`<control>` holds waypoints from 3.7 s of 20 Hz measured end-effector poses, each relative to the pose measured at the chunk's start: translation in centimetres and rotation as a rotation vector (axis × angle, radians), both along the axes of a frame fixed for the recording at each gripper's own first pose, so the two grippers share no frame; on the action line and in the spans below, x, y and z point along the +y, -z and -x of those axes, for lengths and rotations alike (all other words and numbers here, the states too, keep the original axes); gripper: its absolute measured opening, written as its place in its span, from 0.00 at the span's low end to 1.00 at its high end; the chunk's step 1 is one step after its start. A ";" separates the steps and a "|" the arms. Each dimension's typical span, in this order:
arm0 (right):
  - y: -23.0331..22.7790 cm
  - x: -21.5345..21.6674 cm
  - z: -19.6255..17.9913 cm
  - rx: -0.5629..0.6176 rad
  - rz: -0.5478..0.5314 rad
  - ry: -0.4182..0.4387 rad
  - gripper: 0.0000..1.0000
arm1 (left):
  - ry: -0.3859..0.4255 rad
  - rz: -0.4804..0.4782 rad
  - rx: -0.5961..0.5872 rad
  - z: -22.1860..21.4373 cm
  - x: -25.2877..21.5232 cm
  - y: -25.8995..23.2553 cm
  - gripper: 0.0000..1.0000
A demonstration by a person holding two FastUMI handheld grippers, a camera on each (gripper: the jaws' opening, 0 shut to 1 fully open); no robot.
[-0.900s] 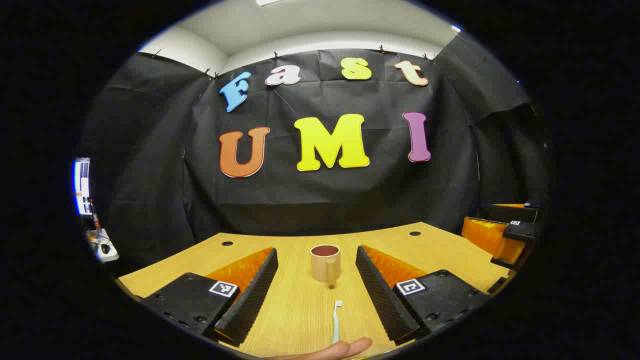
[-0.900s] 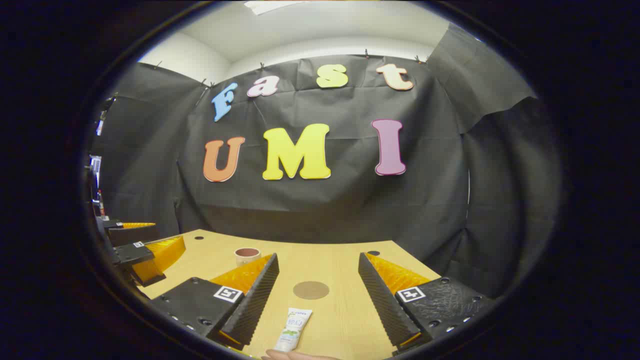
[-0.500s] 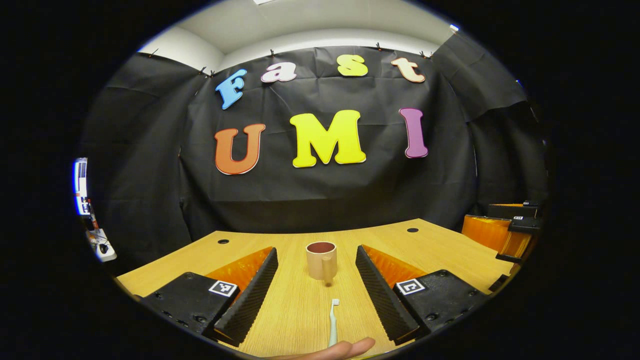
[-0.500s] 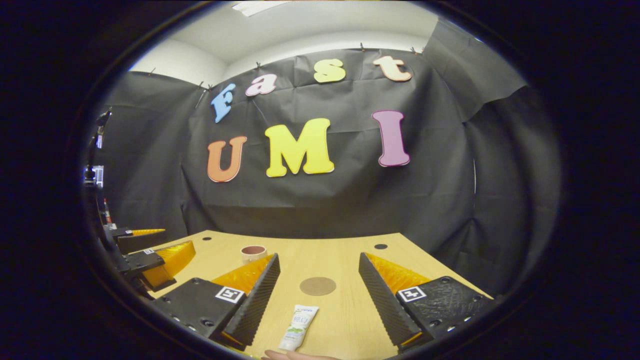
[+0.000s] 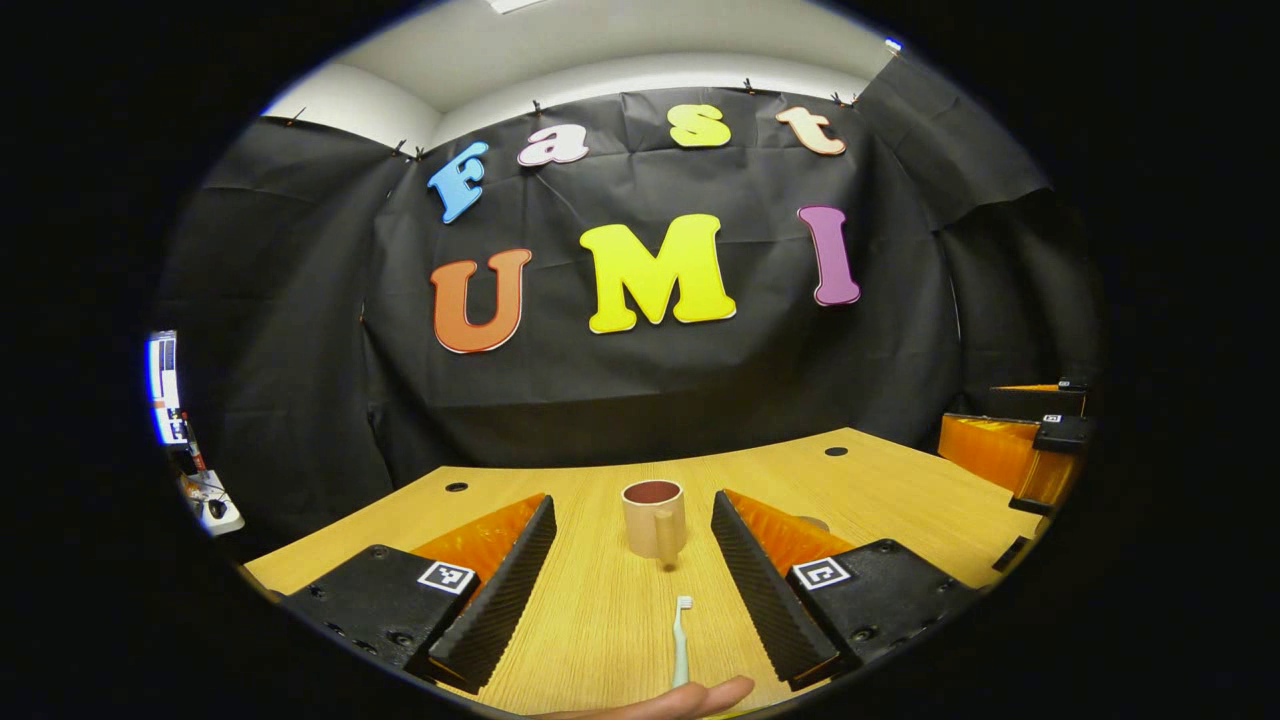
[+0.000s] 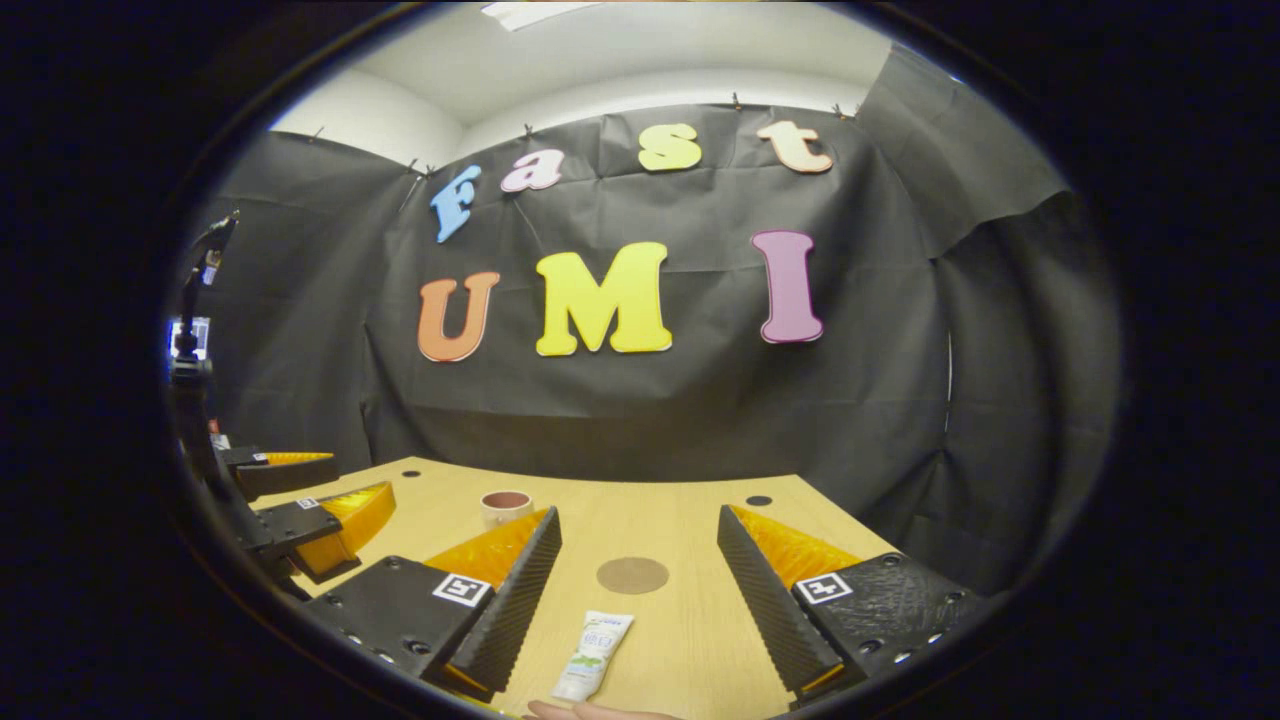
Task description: Put the toothbrush and toothpaste on the desktop into the cup, then pick up the cup and place it on the coaster on the desktop.
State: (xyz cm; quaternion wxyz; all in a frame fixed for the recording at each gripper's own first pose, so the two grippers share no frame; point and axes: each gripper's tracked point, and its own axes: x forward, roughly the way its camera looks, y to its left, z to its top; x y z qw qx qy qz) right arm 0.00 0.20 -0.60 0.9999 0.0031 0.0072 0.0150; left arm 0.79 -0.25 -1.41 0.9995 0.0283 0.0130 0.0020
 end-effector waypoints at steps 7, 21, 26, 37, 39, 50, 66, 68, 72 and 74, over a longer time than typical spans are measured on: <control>1.3 -0.6 -0.4 0.026 0.007 0.016 0.95 | 0.029 0.055 0.121 -1.2 -0.3 3.7 0.99; 3.6 -1.3 -1.3 0.083 0.027 0.036 0.95 | 0.060 0.079 0.606 -2.2 -2.5 16.7 0.91; 4.0 -1.6 -1.6 0.106 0.009 0.042 0.95 | 0.086 0.081 0.698 -1.6 -3.3 19.1 0.67; 4.7 -2.0 -2.2 0.123 -0.013 0.049 0.95 | 0.108 0.037 0.662 -2.1 -2.6 18.5 0.10; 5.2 -1.9 -2.4 0.138 -0.006 0.053 0.95 | 0.100 0.039 0.610 -2.5 -2.3 17.2 0.09; 10.6 1.7 -2.5 0.283 0.047 -0.024 0.94 | -0.028 0.078 0.054 -1.3 -0.1 2.7 0.08; 20.5 4.1 -2.1 0.632 0.006 -0.053 0.72 | -0.053 0.099 -0.003 -1.0 0.1 1.8 0.09; 20.7 4.7 -2.2 0.639 -0.009 -0.077 0.63 | -0.044 0.111 0.008 -1.1 -0.2 2.1 0.09; 21.0 3.9 -2.0 0.648 -0.025 -0.086 0.38 | -0.047 0.123 0.024 -1.5 -0.1 2.7 0.09; 20.6 4.2 -2.0 0.639 -0.005 -0.108 0.32 | -0.063 0.115 0.024 -1.9 0.4 2.9 0.09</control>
